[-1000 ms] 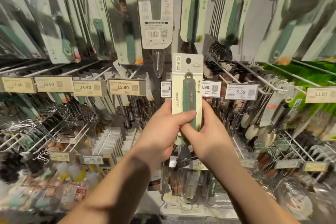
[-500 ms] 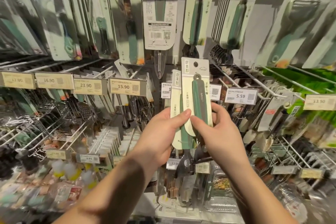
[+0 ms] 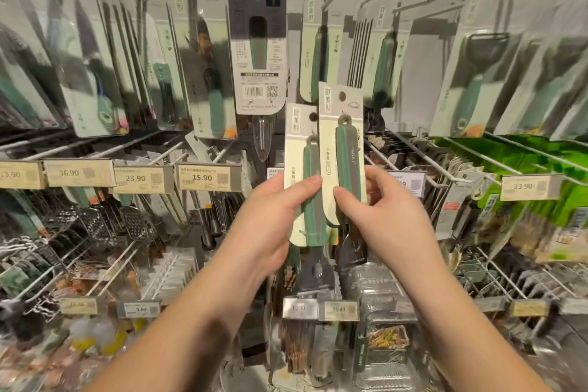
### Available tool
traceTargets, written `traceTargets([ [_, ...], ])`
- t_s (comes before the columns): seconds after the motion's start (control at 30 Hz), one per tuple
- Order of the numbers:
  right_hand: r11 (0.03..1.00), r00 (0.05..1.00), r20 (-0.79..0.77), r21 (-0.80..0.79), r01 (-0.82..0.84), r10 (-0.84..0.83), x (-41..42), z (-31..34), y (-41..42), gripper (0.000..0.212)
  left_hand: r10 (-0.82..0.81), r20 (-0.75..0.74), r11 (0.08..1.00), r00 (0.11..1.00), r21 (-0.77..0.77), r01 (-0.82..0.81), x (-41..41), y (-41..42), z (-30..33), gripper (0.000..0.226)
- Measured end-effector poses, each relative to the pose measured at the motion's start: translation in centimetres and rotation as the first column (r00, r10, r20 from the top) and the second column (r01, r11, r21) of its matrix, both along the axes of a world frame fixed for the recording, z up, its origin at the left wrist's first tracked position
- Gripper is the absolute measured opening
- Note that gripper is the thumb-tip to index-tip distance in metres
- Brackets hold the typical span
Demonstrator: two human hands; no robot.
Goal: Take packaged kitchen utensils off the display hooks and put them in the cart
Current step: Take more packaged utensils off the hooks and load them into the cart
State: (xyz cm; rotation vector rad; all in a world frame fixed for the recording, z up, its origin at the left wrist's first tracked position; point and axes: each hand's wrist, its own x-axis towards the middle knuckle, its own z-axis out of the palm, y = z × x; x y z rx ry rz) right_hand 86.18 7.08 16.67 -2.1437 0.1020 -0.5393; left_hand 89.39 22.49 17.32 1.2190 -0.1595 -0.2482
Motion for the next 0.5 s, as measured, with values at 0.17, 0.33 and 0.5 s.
traceTargets([
  [0.17, 0.990, 0.993, 0.071, -0.104, 0.099, -0.092, 0.7, 2.1, -1.5, 0.022, 0.025, 0.201, 0.997, 0.979, 0.064, -0.039, 0.4, -0.1, 2.7, 0.021],
  [0.33, 0.970, 0.971, 0.147, -0.127, 0.208, -0.189, 1.6, 3.8, -3.8, 0.021, 0.068, 0.241, 0.997, 0.968, 0.027, -0.077, 1.2, 0.0, 4.6, 0.024],
  [0.5, 0.936, 0.938, 0.202, -0.159, 0.315, -0.282, 3.2, 5.8, -5.9, 0.036, 0.043, 0.223, 0.999, 0.974, -0.036, -0.036, 1.6, 0.0, 5.9, 0.021],
])
